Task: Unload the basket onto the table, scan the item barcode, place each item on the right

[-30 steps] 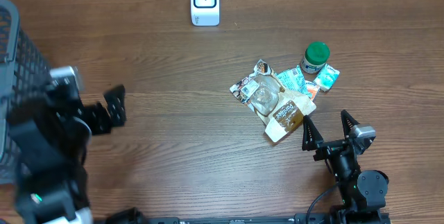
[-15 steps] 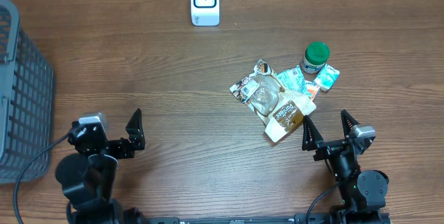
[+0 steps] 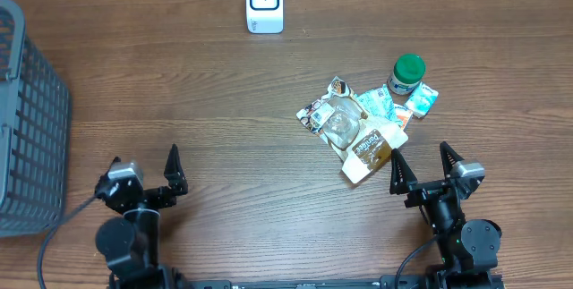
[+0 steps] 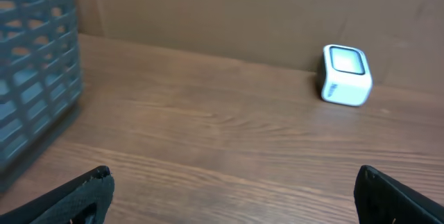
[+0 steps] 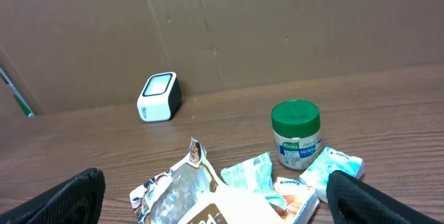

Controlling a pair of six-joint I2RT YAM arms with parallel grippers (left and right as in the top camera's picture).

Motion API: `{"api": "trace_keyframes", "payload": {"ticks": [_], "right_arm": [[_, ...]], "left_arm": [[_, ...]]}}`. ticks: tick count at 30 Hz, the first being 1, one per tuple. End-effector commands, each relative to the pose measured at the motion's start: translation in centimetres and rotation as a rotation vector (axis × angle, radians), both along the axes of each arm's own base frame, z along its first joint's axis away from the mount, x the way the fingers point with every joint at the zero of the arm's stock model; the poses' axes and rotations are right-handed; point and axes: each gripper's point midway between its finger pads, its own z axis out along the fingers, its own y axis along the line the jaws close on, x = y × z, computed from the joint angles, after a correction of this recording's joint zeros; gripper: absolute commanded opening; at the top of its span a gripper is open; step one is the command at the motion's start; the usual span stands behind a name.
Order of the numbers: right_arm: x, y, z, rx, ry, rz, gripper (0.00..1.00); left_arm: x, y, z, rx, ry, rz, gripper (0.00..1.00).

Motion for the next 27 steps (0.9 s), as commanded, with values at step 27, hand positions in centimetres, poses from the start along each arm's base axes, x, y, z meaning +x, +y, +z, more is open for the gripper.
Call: {"api": "trace_keyframes", "payload": {"ticks": [27], "right_arm": [[0.0, 0.0, -0.3, -0.001, 0.000, -0.004, 1.00]], "left_arm": [[-0.4, -1.6, 0.1, 0.116, -0.054, -0.029, 1.00]]}}
